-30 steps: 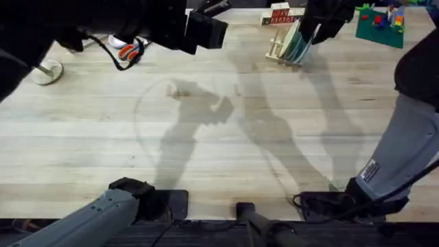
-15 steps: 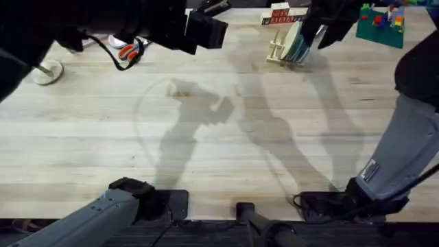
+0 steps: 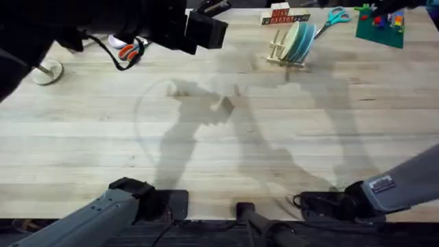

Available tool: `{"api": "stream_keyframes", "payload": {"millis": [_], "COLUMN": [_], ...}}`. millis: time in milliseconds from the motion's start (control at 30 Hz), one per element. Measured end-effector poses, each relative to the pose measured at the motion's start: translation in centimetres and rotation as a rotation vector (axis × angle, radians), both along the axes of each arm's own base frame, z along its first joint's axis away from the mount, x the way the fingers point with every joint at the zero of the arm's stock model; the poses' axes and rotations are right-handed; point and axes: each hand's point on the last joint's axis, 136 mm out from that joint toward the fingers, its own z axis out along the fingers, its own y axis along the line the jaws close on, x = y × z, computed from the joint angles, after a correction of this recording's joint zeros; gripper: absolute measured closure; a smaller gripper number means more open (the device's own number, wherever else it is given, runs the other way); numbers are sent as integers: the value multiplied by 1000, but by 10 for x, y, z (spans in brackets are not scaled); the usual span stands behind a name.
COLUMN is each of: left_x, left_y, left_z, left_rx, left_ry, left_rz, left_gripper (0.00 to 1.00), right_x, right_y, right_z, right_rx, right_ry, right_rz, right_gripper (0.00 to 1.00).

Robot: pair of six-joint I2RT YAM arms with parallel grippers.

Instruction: Pick up the plates from the table one by one and place each into a slot on the dish rack.

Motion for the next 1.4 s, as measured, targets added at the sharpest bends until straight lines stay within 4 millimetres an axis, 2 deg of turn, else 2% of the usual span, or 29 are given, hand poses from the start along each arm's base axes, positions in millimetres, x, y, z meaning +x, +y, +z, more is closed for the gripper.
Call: {"api": "stream_keyframes", "payload": {"millis": [67, 167, 300, 467, 633, 767, 1000, 1200, 1400], "left_x": [0, 0, -1, -4, -5, -5, -6, -9, -9], "left_y": [0, 0, 0, 1, 2, 2, 2, 3, 3], "left_z": [0, 0, -1, -5, -6, -6, -7, -10, -10], "left_rx": [0, 0, 2, 7, 9, 10, 11, 16, 16], "left_ry": [0, 0, 5, 26, 33, 34, 39, 55, 55], "left_rz": [0, 0, 0, 0, 0, 0, 0, 0, 0], "left_gripper": [8, 7, 8, 8, 8, 8, 8, 8, 8], "right_x": [-10, -26, -43, -56, -82, -96, -127, -142, -147], "right_y": [6, 14, 21, 30, 41, 44, 32, 26, 23], "right_z": [15, 26, 30, 39, 38, 30, -6, -33, -40], "right_rx": [3, 3, -9, -12, -9, 8, 24, 22, 14], "right_ry": [-36, -47, -29, -54, -62, -108, -157, -214, -215], "right_rz": [31, 68, 105, 148, 206, 222, 222, 250, 262], "right_gripper": [5, 5, 6, 6, 6, 6, 6, 5, 5]}}
